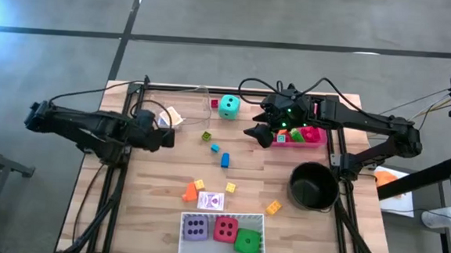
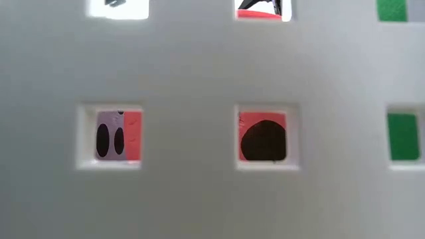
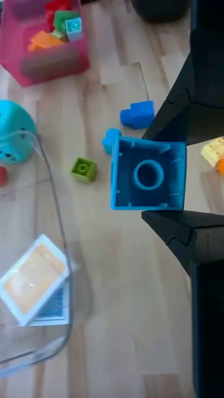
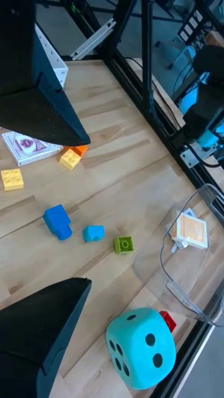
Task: Pick & Place Toys
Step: Put the light blue game piece into the red bin
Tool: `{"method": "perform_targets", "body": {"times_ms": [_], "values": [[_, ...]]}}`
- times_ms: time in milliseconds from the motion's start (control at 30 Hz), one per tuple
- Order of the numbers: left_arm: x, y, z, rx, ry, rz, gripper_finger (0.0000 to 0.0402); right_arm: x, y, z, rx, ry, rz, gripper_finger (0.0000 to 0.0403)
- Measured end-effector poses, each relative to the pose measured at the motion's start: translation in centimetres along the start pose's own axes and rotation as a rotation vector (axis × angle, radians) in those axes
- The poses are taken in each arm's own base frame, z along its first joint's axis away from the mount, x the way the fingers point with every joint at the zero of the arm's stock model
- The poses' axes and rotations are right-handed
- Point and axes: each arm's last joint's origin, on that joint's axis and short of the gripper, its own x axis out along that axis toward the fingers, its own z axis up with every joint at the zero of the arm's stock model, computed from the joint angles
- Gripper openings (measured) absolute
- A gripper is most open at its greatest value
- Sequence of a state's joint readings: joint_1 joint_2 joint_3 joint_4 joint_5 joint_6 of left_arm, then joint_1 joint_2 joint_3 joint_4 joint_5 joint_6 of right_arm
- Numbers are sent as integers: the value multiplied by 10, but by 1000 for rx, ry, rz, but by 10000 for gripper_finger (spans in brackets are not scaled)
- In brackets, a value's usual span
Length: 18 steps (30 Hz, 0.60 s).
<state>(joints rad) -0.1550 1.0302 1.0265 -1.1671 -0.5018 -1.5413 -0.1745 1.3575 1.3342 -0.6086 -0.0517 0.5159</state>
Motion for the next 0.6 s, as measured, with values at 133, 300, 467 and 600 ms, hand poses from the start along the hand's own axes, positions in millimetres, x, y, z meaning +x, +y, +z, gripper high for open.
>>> {"method": "perform_targets", "body": {"times_ms": [133,300,467,600], "values": [[-2,-2,12,5,-20,3,134,0,0,0,0,0,0,356],[2,-2,22,-12,-43,32,134,0,0,0,0,0,0,356],[8,-3,25,-7,-33,65,134,0,0,0,0,0,0,356],[11,-4,26,5,-26,76,134,0,0,0,0,0,-1,356]]}}
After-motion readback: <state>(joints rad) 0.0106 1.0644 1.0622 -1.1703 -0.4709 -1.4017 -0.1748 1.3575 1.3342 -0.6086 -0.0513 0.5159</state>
